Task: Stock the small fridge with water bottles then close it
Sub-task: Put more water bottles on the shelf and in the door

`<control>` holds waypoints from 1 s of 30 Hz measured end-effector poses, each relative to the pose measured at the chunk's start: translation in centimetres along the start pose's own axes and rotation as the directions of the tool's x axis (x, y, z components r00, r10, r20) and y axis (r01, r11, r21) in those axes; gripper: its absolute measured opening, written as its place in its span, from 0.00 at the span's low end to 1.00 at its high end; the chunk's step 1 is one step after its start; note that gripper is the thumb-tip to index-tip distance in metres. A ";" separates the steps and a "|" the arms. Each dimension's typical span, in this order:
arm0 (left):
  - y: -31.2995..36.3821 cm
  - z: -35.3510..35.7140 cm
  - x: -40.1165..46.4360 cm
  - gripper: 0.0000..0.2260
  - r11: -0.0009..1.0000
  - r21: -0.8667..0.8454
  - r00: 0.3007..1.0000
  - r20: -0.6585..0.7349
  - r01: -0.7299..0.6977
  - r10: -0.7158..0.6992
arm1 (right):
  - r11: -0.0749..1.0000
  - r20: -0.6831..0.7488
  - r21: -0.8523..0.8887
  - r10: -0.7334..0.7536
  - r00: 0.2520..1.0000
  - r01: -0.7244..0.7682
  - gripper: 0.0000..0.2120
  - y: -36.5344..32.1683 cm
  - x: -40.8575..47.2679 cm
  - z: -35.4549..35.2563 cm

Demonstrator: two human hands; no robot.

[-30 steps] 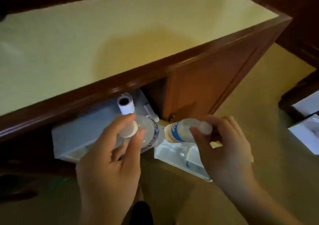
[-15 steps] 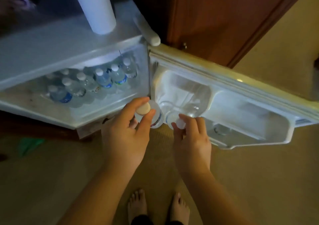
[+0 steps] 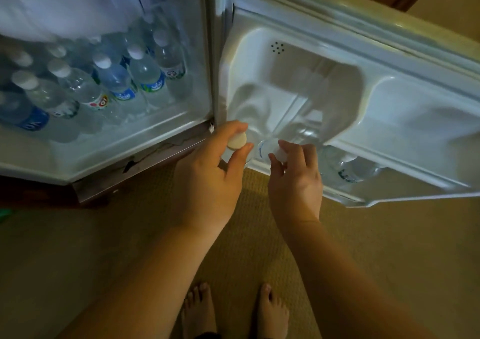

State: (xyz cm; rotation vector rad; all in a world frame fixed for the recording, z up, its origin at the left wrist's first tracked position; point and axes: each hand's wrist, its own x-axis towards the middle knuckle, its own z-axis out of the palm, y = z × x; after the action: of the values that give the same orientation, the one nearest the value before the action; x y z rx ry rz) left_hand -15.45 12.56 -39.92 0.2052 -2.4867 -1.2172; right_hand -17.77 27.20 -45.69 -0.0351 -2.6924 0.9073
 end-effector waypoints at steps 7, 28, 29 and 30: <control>1.2 2.1 2.9 0.09 0.998 0.005 0.997 0.046 -0.061 0.060 | 0.985 0.024 0.077 0.153 0.988 -0.154 0.18 -0.2 2.6 1.1; 0.1 6.2 5.8 0.11 0.944 0.101 0.898 0.290 0.315 -0.330 | 0.937 0.137 0.044 0.337 0.931 -0.346 0.32 -0.4 2.4 0.2; 0.1 6.3 6.1 0.11 0.939 0.110 0.889 0.303 0.326 -0.344 | 0.933 0.154 0.029 0.350 0.924 -0.359 0.33 -0.3 2.4 0.0; 0.2 6.4 6.3 0.12 0.938 0.124 0.883 0.317 0.323 -0.346 | 0.928 0.175 0.016 0.365 0.914 -0.373 0.33 -0.3 2.4 -0.2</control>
State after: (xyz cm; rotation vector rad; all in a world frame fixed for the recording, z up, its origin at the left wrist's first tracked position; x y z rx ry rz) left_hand -23.71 15.59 -41.78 0.5050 -2.8791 -1.4023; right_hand -20.00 27.34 -44.73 -0.4948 -2.8736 1.1286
